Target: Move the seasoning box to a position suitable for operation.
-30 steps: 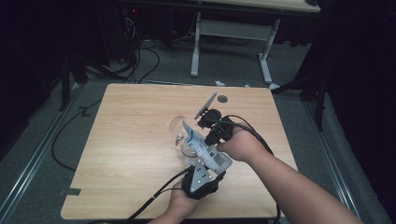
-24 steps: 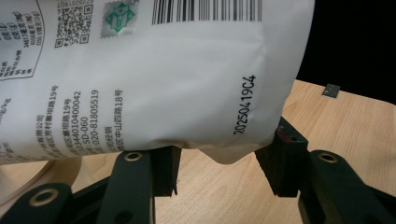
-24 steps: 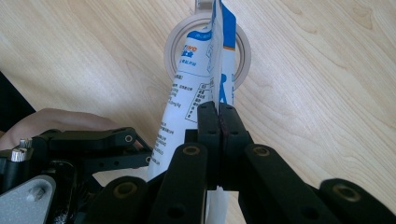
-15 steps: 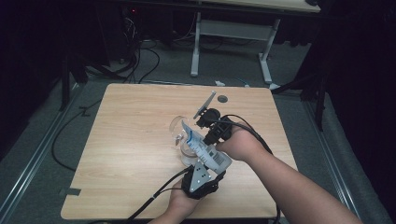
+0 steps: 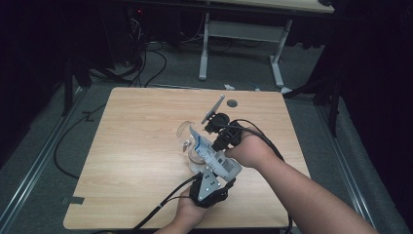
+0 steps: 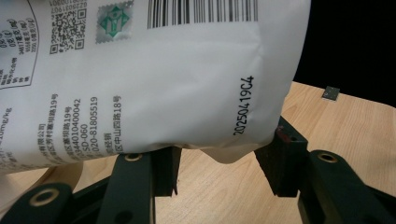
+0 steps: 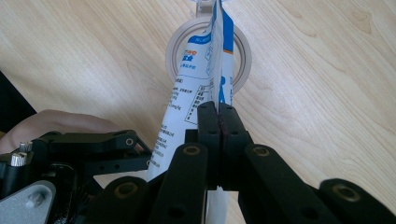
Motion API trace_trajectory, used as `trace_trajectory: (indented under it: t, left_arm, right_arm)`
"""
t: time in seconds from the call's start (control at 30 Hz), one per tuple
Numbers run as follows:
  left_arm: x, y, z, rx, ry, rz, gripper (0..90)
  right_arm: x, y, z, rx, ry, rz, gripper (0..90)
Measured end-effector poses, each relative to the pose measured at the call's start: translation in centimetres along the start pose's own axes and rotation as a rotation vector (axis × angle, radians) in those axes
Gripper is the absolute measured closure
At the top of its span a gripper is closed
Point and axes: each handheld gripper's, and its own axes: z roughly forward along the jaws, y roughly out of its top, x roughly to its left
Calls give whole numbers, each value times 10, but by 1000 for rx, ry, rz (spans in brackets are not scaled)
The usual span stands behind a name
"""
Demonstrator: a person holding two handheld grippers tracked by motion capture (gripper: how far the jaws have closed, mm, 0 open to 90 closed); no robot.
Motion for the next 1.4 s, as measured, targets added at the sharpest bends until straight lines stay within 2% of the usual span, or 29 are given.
trace_trajectory:
  t: [0.53,0.77,1.4]
  left_arm:
    - [0,2,0,-5,0,9,537]
    - [0,5,0,-7,-10,-4,538]
    - [-1,7,1,-14,-8,-3,546]
  right_arm:
    - [0,-1,-4,-6,-2,-2,897]
    - [0,-1,-6,-6,-6,-6,897]
    - [-1,0,-6,-14,-4,-7,897]
